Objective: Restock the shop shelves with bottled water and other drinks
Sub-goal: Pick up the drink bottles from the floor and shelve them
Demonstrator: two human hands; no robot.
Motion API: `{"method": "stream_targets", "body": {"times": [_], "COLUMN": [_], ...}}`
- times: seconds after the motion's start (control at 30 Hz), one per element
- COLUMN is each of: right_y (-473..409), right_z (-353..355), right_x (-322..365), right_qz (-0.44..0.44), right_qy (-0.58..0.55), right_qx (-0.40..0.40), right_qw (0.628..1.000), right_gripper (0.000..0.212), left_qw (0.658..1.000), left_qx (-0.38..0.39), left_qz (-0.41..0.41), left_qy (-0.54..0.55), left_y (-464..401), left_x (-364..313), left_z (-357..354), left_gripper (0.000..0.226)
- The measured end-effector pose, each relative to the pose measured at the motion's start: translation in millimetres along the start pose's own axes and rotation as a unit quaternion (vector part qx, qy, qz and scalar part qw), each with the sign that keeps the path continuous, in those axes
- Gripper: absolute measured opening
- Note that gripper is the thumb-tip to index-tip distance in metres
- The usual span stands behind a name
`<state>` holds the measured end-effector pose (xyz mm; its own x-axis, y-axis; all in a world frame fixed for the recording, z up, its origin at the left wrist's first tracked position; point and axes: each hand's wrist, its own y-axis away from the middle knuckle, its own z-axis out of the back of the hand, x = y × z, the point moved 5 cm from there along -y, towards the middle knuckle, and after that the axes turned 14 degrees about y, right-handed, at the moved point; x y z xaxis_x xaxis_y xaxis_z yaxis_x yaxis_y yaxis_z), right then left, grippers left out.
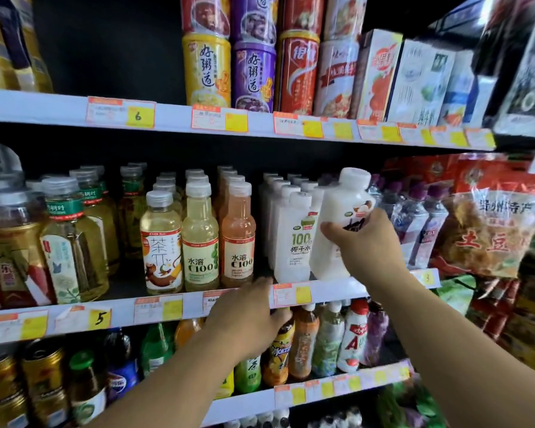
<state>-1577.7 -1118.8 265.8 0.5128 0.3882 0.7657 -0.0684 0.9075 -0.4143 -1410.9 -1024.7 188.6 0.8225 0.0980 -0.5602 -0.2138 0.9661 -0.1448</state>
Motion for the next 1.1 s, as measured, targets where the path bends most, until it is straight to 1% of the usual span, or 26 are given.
{"method": "stream_targets", "body": {"times": [0.07, 0.13, 0.17, 0.23, 0.3, 0.4, 0.43, 0.5, 0.53, 0.6, 0.67, 0.7, 0.8, 0.83, 0.87, 1.0, 1.03, 1.1], "right_y": [-17.4, -29.5, -34.1, -39.1, -41.7, -45.2, -46.8, -46.9, -46.9, -46.7, -47.5, -48.6, -47.6, -46.7, -46.3, -42.9, -40.9, -33.1], "right_z": [-0.7, -6.0, -10.0, -17.1, -22.5, -34.6, -39.9, -46.7, -48.3, -50.3, -53.3, -55.5, -60.6, -62.2, -63.2, -60.6, -60.0, -57.9], "right_x": [-14.1, -23.8, -27.7, -33.6, -37.2, -44.2, -48.1, -52.2, -53.3, -53.6, -55.9, -58.8, -59.9, -59.9, -60.1, -63.4, -65.2, -72.8], "right_qz": [-0.023, -0.034, -0.037, -0.029, -0.023, -0.025, -0.030, -0.043, -0.049, -0.047, -0.044, -0.041, -0.029, -0.027, -0.028, -0.041, -0.044, -0.049], "right_qy": [-0.004, 0.005, 0.010, 0.019, 0.018, 0.015, 0.024, 0.042, 0.048, 0.051, 0.026, 0.011, -0.023, -0.036, -0.046, -0.054, -0.049, -0.028], "right_qx": [0.005, 0.018, 0.026, 0.038, 0.048, 0.075, 0.085, 0.095, 0.094, 0.095, 0.102, 0.110, 0.140, 0.149, 0.152, 0.147, 0.145, 0.113], "right_qw": [1.000, 0.999, 0.999, 0.999, 0.998, 0.997, 0.996, 0.994, 0.993, 0.993, 0.993, 0.993, 0.989, 0.988, 0.987, 0.987, 0.987, 0.992], "right_gripper": [0.044, 0.045, 0.041, 0.031, 0.031, 0.029, 0.034, 0.067, 0.079, 0.084, 0.079, 0.071, 0.026, 0.020, 0.018, 0.025, 0.031, 0.061], "left_qw": [0.995, 0.988, 0.984, 0.977, 0.973, 0.969, 0.968, 0.970, 0.971, 0.973, 0.975, 0.975, 0.975, 0.975, 0.976, 0.977, 0.976, 0.974], "left_qx": [0.013, 0.025, 0.025, 0.016, 0.020, 0.035, 0.033, 0.022, 0.020, 0.019, 0.022, 0.023, 0.020, 0.019, 0.018, 0.020, 0.019, 0.006], "left_qz": [0.008, 0.010, 0.007, -0.009, -0.017, 0.000, 0.000, -0.004, -0.005, -0.006, -0.004, -0.003, -0.003, -0.004, -0.005, -0.001, 0.000, 0.001], "left_qy": [-0.098, -0.155, -0.176, -0.211, -0.229, -0.246, -0.248, -0.243, -0.237, -0.228, -0.222, -0.221, -0.221, -0.220, -0.218, -0.214, -0.216, -0.225], "left_y": [-2.8, -8.1, -9.7, -11.9, -14.1, -18.8, -20.1, -22.2, -23.2, -26.5, -29.6, -30.2, -31.6, -31.6, -32.0, -31.7, -30.6, -27.1], "left_x": [9.7, 18.5, 20.0, 18.2, 14.9, 14.5, 14.0, 13.6, 14.0, 16.3, 18.5, 19.0, 20.8, 21.2, 21.5, 21.8, 20.7, 14.8], "left_z": [-9.6, -19.9, -22.3, -23.8, -22.8, -19.8, -18.5, -15.3, -13.8, -13.2, -13.8, -14.2, -15.7, -16.4, -17.3, -18.4, -18.0, -16.9], "left_gripper": [0.068, 0.071, 0.070, 0.068, 0.066, 0.061, 0.057, 0.044, 0.037, 0.032, 0.035, 0.036, 0.038, 0.039, 0.039, 0.038, 0.038, 0.037]}}
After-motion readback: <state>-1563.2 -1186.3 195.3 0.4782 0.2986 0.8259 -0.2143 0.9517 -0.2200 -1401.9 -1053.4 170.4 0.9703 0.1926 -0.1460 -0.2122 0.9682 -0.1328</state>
